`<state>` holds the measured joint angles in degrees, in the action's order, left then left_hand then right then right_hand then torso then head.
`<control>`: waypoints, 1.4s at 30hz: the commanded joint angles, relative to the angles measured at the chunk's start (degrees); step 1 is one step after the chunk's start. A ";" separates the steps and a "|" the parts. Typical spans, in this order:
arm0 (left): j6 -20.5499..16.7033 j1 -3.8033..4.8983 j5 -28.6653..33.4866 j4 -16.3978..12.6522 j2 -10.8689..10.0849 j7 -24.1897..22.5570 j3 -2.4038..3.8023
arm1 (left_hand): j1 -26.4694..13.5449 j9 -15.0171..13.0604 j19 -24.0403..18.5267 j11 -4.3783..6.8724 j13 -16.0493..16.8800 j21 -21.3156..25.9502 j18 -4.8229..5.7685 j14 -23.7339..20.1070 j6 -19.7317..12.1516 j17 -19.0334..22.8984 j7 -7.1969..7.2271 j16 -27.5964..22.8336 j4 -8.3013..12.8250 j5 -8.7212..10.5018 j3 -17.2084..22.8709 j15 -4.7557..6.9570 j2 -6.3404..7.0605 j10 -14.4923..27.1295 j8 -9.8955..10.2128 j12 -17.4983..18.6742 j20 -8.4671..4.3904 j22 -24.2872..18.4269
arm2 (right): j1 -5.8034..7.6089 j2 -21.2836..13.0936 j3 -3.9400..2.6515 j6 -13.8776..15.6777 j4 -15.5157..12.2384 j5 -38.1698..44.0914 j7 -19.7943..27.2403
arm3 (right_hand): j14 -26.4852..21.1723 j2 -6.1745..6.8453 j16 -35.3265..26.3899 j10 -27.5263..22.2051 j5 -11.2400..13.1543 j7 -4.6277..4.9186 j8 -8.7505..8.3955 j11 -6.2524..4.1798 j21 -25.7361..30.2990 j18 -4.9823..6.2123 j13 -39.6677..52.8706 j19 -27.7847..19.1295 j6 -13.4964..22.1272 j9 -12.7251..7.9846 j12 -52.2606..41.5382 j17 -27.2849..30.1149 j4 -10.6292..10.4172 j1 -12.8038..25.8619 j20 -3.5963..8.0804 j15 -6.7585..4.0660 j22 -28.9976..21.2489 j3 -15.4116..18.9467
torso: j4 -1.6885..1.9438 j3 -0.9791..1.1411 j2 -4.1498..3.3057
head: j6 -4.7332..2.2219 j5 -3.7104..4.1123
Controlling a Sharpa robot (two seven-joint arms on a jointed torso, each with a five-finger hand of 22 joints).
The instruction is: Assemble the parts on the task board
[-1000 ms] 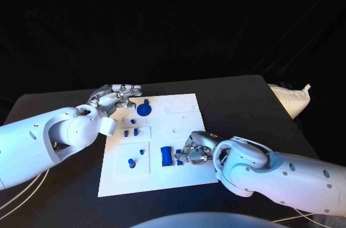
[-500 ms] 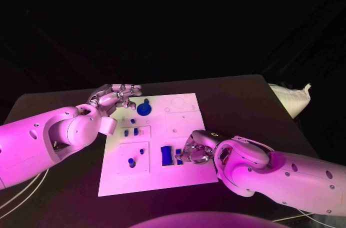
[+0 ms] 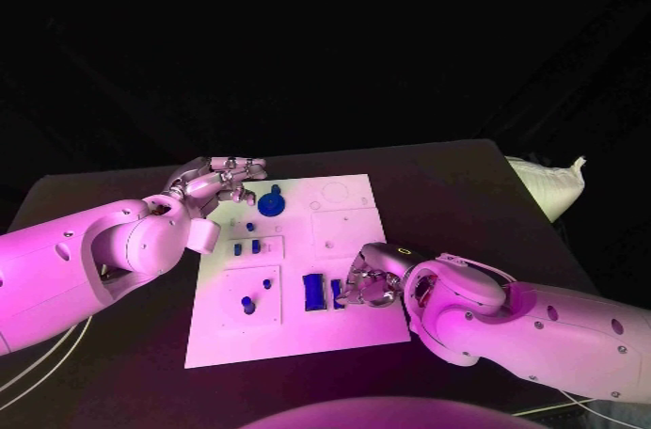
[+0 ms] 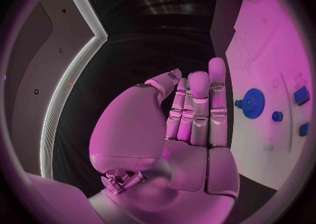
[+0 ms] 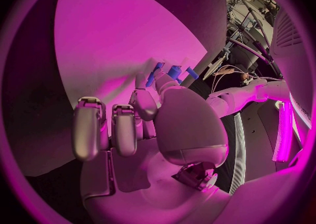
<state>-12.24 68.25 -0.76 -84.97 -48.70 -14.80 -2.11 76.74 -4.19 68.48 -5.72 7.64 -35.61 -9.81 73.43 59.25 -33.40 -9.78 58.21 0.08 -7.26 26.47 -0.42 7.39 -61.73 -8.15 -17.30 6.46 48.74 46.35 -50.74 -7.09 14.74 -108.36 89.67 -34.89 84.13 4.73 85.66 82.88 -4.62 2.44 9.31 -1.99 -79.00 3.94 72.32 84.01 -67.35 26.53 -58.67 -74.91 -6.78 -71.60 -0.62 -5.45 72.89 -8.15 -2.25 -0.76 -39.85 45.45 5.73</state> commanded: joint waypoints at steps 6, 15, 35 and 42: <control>0.89 0.02 -0.25 0.09 0.10 -0.23 0.03 | 0.11 0.05 0.48 0.15 -0.06 0.29 -0.64 -0.12 -0.47 0.05 -0.09 0.17 -0.04 -0.06 -0.35 -0.19 -0.60 0.40 -0.35 -0.21 -0.09 -0.09 | -0.13 -0.04 0.10 0.78 0.38 0.77 1.39 | 4.53 0.69 0.07 -0.05 -6.89 0.12 -0.41 0.19 0.21 -0.31 0.01 0.43 0.06 -0.11 0.18 -8.27 -2.81 4.13 0.05 -0.01 0.07 2.60 | 0.00 0.07 0.13 | 0.05 -0.21; 2.16 0.02 1.05 1.38 -0.02 -1.37 0.02 | -0.10 0.08 0.25 0.05 -0.12 0.56 -0.61 -1.04 -0.70 1.94 -0.13 -0.97 -0.11 -0.04 -0.63 -0.31 -0.43 0.70 -0.36 -0.30 -0.01 -0.22 | 2.24 -2.66 0.10 5.79 3.11 -17.47 23.37 | 1.07 -0.08 -9.47 -9.63 -10.08 2.86 -4.50 2.65 11.01 2.43 -13.44 -5.67 6.61 -1.92 24.28 4.36 -4.65 1.96 -1.37 1.85 -13.97 6.69 | -0.53 0.09 1.21 | -2.10 -0.90; -0.29 -3.38 6.45 9.98 3.35 -7.66 -0.38 | -0.45 0.29 -22.10 -2.57 -4.04 26.66 -0.66 -18.57 -1.87 22.26 -0.65 -40.18 -1.08 -0.09 -0.94 -6.80 0.02 0.95 1.44 6.42 6.91 -19.51 | 9.89 5.36 -0.04 1.95 28.70 -70.66 51.95 | -25.31 -2.97 -69.76 -24.11 -7.34 8.27 -5.78 10.03 61.97 6.18 -50.28 -28.03 15.28 -10.36 52.56 52.87 0.20 -10.55 -10.53 11.05 -57.54 2.85 | -0.42 -0.35 7.42 | -11.43 -5.87; -3.40 -4.49 8.84 13.30 5.86 -10.36 -0.33 | -0.39 0.40 -22.40 -3.61 -4.08 30.95 -0.82 -16.82 -2.14 26.20 -0.50 -47.51 -1.35 -0.07 -3.26 -7.78 -0.31 1.58 3.80 11.34 8.49 -26.00 | 10.19 9.59 -0.16 0.30 37.22 -74.98 54.75 | -22.74 -3.95 -79.37 -22.19 -6.03 8.24 -5.75 10.72 71.15 6.60 -63.19 -24.98 14.66 -16.19 54.81 63.83 3.85 -8.58 -12.43 12.33 -65.03 1.60 | -0.30 -0.28 8.39 | -12.99 -6.67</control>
<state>-13.24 63.83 5.48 -72.11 -43.22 -21.45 -2.50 76.51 -3.83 46.02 -9.23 3.61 -4.87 -9.80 56.40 57.18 -7.41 -10.40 11.10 -1.25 -7.26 23.36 -7.92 7.15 -60.48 -4.51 -6.25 14.59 23.09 56.53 -41.26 -7.24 17.50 -71.63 20.31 15.66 61.21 0.78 6.77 60.39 -10.84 10.79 3.73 8.67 -8.33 10.18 9.84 58.66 -52.45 10.70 -4.05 -11.69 -3.21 -80.70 -13.14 6.85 8.26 -6.50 -2.66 -1.06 -32.07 33.10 -0.63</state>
